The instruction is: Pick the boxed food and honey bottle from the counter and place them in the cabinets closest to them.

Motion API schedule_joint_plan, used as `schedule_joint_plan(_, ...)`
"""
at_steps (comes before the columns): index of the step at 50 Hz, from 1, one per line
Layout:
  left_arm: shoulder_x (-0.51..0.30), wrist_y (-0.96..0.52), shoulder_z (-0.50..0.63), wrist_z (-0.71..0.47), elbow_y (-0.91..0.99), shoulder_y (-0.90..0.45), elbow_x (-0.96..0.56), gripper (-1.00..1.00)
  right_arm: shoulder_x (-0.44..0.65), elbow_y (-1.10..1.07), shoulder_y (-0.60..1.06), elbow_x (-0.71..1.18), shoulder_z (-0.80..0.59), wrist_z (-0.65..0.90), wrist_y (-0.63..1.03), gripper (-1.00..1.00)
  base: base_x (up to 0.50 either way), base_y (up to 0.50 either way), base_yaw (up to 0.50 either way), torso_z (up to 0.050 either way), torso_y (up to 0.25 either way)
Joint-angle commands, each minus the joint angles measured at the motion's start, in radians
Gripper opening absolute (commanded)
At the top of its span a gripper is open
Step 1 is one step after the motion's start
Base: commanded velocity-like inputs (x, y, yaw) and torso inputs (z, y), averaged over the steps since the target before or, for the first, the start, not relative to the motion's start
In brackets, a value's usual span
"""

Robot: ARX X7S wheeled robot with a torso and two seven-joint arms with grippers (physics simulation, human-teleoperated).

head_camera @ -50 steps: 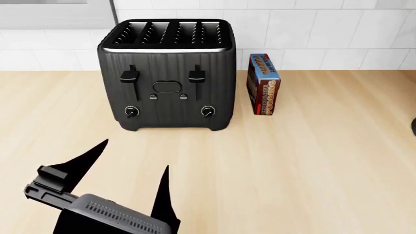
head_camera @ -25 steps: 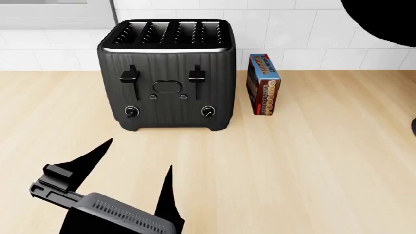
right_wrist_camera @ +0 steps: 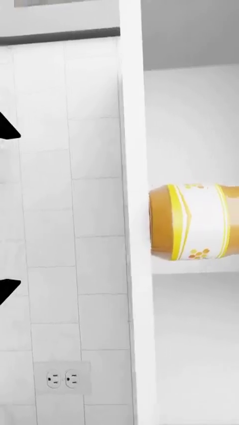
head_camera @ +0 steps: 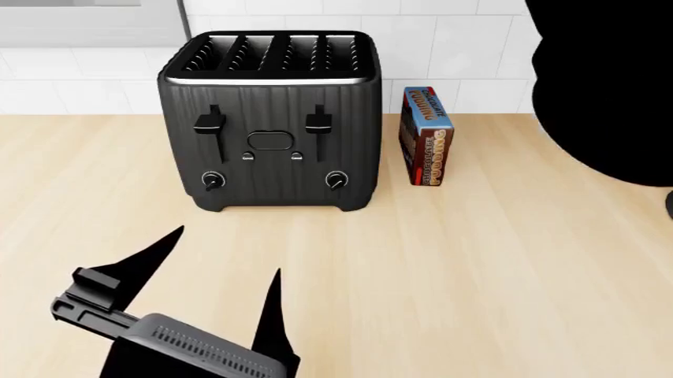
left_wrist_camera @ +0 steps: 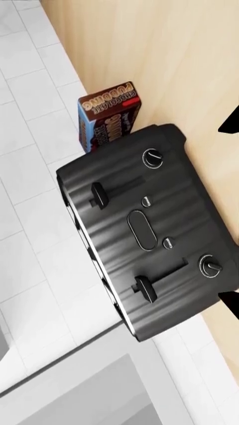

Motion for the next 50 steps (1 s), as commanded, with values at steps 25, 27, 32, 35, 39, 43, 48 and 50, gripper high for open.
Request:
schedule_joint_plan(25,0.006,-0.041,-0.065,0.0,0.0,0.047,-0.028,1.0,0.126,-0.307,-0.293,0.016,-0.059,0.035,-0.073,1.0,0.0,0.0,0.0,0.0,0.0)
schedule_joint_plan(27,0.006,-0.04,-0.063,0.0,0.0,0.046,-0.028,1.0,0.129,-0.312,-0.312,0.004,-0.066,0.03,-0.076,1.0,0.0,0.0,0.0,0.0,0.0)
schedule_joint_plan(32,0.005,-0.04,-0.064,0.0,0.0,0.048,-0.026,1.0,0.134,-0.322,-0.354,-0.019,-0.084,0.021,-0.082,1.0,0.0,0.0,0.0,0.0,0.0)
schedule_joint_plan(35,0.003,-0.038,-0.061,0.0,0.0,0.046,-0.026,1.0,0.138,-0.333,-0.382,-0.033,-0.096,0.016,-0.086,1.0,0.0,0.0,0.0,0.0,0.0)
schedule_joint_plan(39,0.003,-0.04,-0.067,0.0,0.0,0.052,-0.025,1.0,0.145,-0.353,-0.421,-0.053,-0.109,0.011,-0.096,1.0,0.0,0.0,0.0,0.0,0.0)
schedule_joint_plan(43,0.001,-0.039,-0.068,0.0,0.0,0.055,-0.023,1.0,0.149,-0.372,-0.447,-0.067,-0.117,0.011,-0.103,1.0,0.0,0.0,0.0,0.0,0.0)
schedule_joint_plan(48,-0.001,-0.042,-0.073,0.001,0.0,0.063,-0.021,1.0,0.152,-0.392,-0.477,-0.086,-0.127,0.013,-0.111,1.0,0.0,0.0,0.0,0.0,0.0)
schedule_joint_plan(50,-0.001,-0.042,-0.073,0.0,0.0,0.063,-0.021,1.0,0.153,-0.399,-0.485,-0.09,-0.129,0.014,-0.114,1.0,0.0,0.0,0.0,0.0,0.0)
